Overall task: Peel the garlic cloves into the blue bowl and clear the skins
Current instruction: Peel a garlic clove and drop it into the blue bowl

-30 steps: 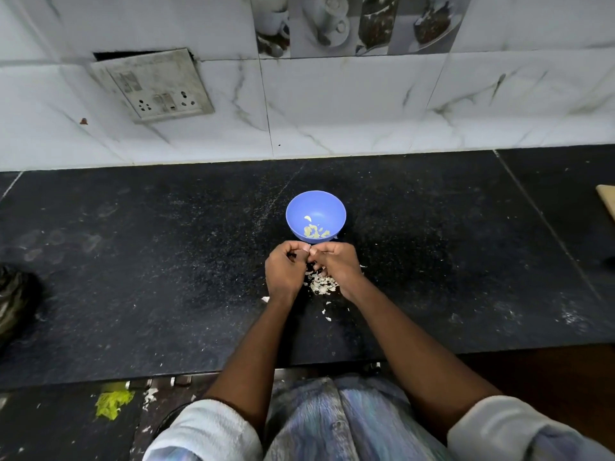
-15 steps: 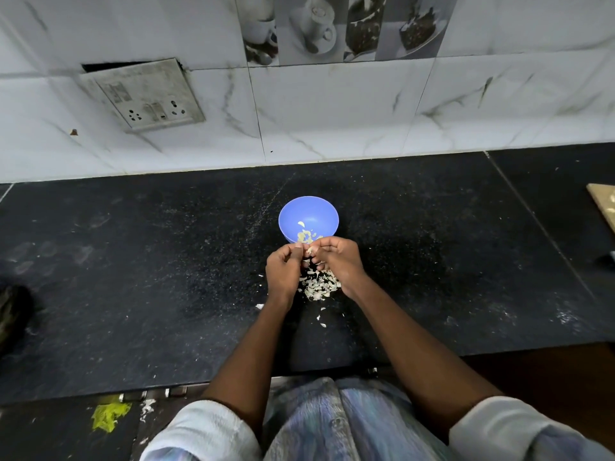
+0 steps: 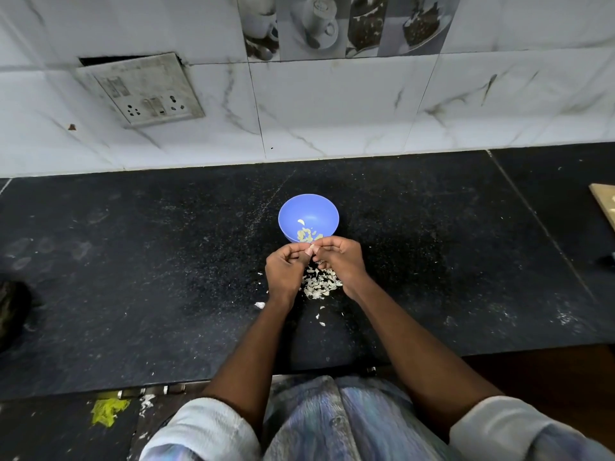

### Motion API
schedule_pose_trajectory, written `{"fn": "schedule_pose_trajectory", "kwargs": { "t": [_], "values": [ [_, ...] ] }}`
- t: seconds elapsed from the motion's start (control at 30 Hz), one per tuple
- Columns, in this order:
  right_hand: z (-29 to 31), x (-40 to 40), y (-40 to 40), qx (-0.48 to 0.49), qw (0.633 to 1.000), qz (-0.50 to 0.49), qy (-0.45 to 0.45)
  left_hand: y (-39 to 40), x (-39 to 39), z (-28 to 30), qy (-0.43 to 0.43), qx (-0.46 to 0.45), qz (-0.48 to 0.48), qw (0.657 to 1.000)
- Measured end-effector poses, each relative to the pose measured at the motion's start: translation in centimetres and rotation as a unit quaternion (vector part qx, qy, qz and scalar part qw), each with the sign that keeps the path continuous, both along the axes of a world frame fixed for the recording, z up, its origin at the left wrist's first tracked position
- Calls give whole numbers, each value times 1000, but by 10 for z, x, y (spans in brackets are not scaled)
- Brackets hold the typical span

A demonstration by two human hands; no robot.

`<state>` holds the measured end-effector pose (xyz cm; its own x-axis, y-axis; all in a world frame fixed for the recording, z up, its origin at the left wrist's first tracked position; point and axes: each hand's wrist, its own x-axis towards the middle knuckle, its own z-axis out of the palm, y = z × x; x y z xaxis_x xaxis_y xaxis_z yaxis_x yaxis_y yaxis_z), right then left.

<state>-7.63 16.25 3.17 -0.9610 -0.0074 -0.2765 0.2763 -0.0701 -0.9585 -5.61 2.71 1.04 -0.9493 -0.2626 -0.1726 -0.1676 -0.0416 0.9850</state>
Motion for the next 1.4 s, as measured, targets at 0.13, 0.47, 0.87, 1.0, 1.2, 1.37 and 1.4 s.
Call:
{"fn": "schedule_pose_trajectory", "kwargs": {
  "t": [0.13, 0.47, 0.87, 1.0, 1.2, 1.37, 1.4],
  "values": [
    [0, -1, 0, 22, 1000, 5, 17, -1, -1, -2, -5, -13, 5, 1000],
    [-8, -5, -1, 109, 992, 14, 65, -6, -4, -1, 5, -128, -15, 992],
    [-7, -4, -1, 141, 987, -7, 75, -6, -3, 4, -41, -29, -10, 999],
    [-9, -4, 0, 181, 980, 0, 84, -7, -2, 5, -62, -2, -13, 998],
    [-7, -3, 0, 240, 965, 4, 107, -3, -1, 11, -64, 15, -17, 998],
    [-11, 0, 0, 247, 963, -3, 104, 2, -1, 9, -53, 11, -6, 999],
    [-13, 0, 1, 240, 965, -7, 101, 3, 0, 8, -49, 8, -8, 999]
  ]
}}
